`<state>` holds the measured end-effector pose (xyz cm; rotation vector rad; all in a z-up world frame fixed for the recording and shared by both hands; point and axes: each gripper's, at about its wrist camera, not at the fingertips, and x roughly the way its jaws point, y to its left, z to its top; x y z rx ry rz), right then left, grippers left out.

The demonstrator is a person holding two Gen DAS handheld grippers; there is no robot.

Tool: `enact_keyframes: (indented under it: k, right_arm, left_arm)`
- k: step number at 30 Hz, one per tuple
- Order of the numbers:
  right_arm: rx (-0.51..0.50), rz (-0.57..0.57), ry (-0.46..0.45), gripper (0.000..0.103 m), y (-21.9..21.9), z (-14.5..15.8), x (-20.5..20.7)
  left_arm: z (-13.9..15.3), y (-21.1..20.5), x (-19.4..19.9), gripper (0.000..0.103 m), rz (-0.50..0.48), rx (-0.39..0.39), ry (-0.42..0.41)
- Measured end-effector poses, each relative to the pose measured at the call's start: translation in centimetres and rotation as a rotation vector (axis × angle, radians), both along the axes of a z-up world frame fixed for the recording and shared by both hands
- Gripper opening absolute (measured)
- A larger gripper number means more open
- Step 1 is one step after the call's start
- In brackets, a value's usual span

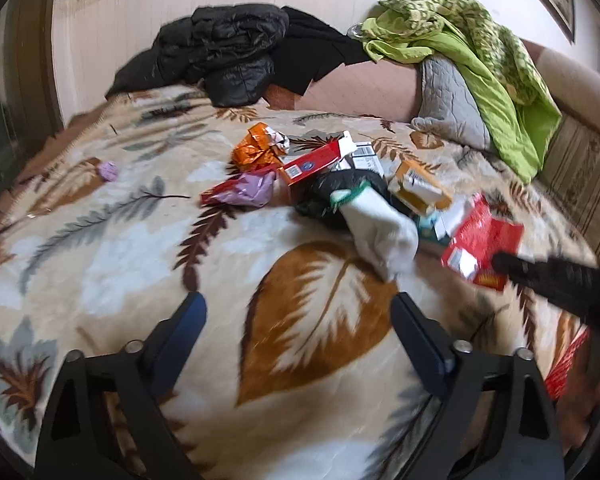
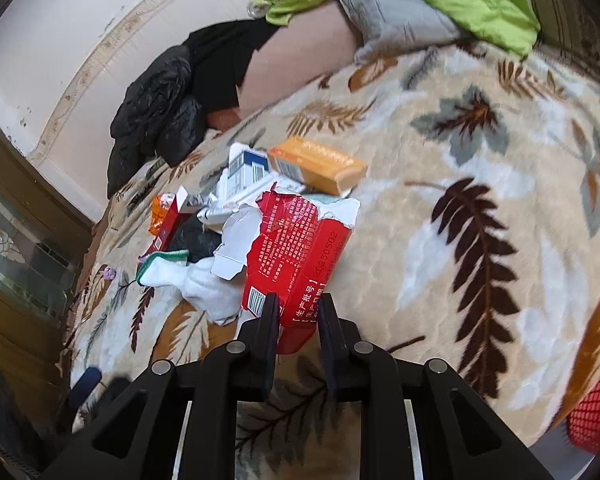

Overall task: Collect trash
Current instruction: 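Grasp the red snack wrapper with the right gripper, then grasp the white-green sock with the left gripper while the right gripper holds the red wrapper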

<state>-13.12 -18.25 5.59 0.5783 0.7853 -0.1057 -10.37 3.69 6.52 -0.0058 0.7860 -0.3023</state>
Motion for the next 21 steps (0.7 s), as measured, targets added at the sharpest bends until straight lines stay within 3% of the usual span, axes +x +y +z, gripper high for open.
enact_keyframes:
  k: [2,11,13,15,18,21]
  right_arm:
    - [-0.022,0.003,-0.008,0.020,0.1,0.3,0.0]
    - [-0.087,-0.046,-0.013,0.020,-0.6,0.6,-0.4]
    - [-0.079,-0.045,0.000,0.020,-0.8,0.4,-0.2]
    - [-0.080,-0.043,0.000,0.020,-0.7,0.4,-0.3]
    - [-0.085,-0.039,-0.002,0.020,-0.6,0.4,-0.1]
    - [-0.067,-0.037,0.001,0.020,-0.6,0.3,0.0]
  left_arm:
    - [0.0,-0.7,1.4,0.077,-0.002,-0.047,0.037]
    - [-1.0,-5.8,6.2,0.077,-0.059,-0.108,0.091]
    - [-1.7,-6.4,7.1,0.062,-0.066,-0.107,0.101]
    - [-2.5,-6.6,7.7,0.037,-0.085,-0.106,0.122]
    - [-2.5,-6.2,7.6,0.022,-0.118,-0.138,0.123]
    - [-2.1,-5.9,6.4,0.016,-0.146,-0.133,0.092]
